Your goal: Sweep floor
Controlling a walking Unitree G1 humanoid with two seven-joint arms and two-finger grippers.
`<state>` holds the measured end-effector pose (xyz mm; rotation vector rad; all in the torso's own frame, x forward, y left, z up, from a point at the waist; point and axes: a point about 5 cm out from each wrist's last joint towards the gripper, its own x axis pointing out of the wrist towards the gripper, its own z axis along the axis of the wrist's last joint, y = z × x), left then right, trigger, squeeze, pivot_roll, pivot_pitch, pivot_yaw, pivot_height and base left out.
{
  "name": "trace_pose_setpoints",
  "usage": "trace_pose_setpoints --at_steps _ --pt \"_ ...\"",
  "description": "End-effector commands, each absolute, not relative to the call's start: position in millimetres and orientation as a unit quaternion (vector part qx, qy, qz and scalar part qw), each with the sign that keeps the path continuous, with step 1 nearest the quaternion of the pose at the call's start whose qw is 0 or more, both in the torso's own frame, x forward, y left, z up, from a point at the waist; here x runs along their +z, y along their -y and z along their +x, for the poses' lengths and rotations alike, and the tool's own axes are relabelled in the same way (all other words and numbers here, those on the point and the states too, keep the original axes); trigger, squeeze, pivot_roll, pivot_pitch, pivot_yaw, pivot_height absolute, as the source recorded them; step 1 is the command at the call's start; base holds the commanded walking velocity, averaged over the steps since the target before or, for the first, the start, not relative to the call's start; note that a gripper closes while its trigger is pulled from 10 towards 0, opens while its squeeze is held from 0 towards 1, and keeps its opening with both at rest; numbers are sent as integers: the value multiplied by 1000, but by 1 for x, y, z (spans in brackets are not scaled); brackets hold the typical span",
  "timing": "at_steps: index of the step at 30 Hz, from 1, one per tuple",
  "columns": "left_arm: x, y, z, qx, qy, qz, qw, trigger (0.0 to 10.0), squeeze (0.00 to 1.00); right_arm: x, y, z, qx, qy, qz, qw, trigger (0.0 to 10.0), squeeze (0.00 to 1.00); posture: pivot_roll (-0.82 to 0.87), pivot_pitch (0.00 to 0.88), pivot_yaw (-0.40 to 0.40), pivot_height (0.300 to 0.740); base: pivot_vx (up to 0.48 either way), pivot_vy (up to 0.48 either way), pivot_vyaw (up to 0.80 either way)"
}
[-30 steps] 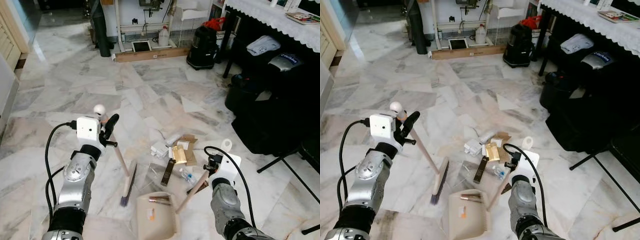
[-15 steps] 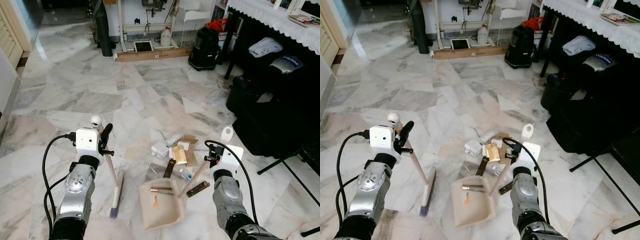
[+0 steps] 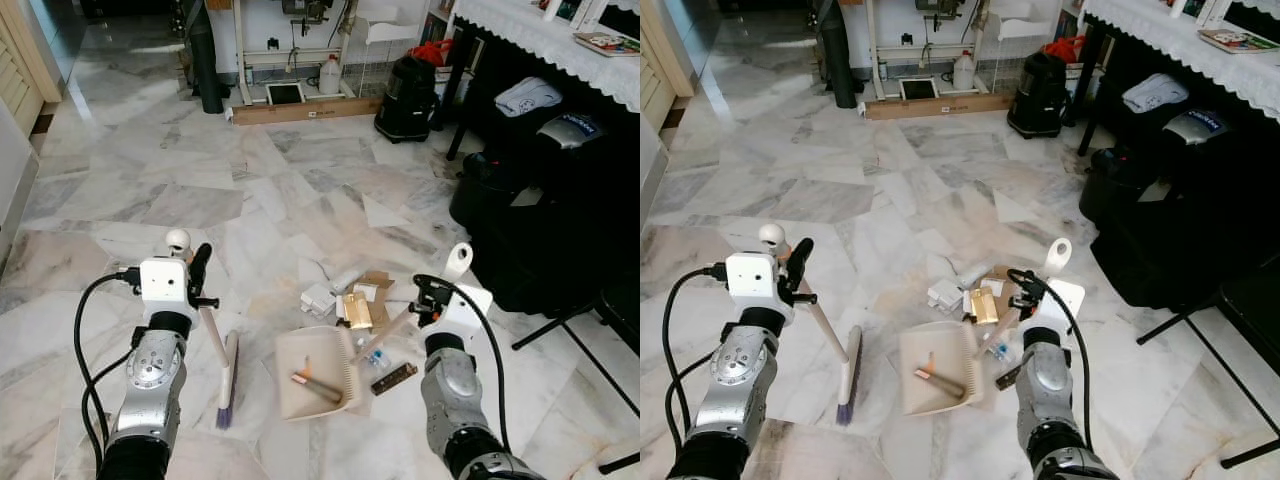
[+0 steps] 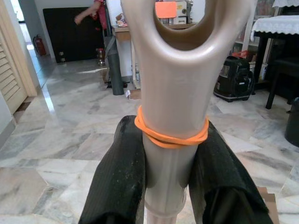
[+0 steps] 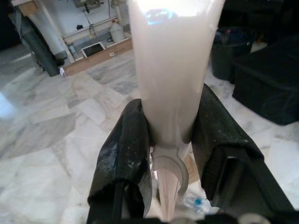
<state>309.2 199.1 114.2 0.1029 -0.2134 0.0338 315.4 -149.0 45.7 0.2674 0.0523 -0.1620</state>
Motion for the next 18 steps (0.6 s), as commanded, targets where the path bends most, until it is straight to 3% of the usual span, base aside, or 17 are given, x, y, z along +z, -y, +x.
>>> trace_pose_setpoints --at_steps 1,18 --pt "123 -196 312 16 134 54 989 10000 0 59 153 321 -86 8 143 986 10000 0 59 0 -48 740 0 0 0" --pt "116 -190 308 7 125 41 991 10000 0 55 155 315 -87 9 136 987 10000 0 64 0 -52 740 0 0 0"
